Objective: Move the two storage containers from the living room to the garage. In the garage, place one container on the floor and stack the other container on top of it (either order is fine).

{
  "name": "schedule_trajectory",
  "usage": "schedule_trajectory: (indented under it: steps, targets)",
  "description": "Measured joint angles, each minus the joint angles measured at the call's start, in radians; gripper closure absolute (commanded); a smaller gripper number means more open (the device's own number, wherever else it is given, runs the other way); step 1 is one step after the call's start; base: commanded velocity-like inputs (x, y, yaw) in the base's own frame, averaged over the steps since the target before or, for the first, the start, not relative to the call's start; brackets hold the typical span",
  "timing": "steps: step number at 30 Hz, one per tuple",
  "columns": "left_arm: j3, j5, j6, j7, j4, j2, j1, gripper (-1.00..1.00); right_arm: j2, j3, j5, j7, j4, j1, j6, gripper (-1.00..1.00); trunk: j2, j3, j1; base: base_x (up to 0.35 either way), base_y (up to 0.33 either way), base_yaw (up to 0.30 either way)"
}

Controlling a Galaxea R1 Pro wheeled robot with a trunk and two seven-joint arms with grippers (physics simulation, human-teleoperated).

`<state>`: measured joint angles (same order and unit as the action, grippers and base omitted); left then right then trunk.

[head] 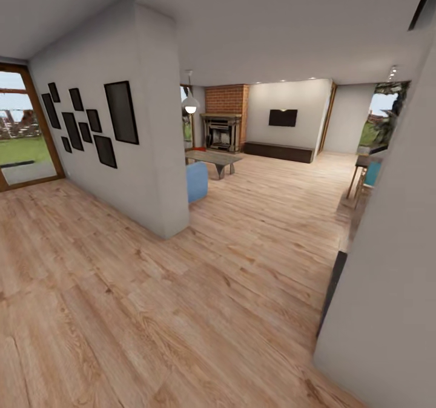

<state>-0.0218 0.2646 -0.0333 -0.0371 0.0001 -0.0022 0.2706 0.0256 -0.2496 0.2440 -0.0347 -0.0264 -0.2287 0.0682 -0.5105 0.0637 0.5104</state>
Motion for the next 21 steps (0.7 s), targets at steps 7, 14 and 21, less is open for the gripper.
schedule_trajectory:
  steps: [7,14,21]
  targets:
    - [0.000,0.000,0.007,0.000,0.000,-0.002,0.000,-1.00,0.001,0.000,0.000,0.000,0.000,0.000,0.000,-1.00,0.000,0.000,0.000,0.324,0.000,0.000]
    - [0.000,0.000,0.009,0.000,0.000,-0.002,0.000,-1.00,0.001,-0.001,-0.001,0.000,0.000,0.000,-0.001,-1.00,0.000,0.000,0.000,0.324,0.000,0.000]
    - [0.000,0.000,0.010,-0.001,0.000,-0.002,0.000,-1.00,0.001,-0.001,-0.008,0.000,0.000,0.000,-0.002,-1.00,0.000,0.000,0.000,0.324,0.000,0.000]
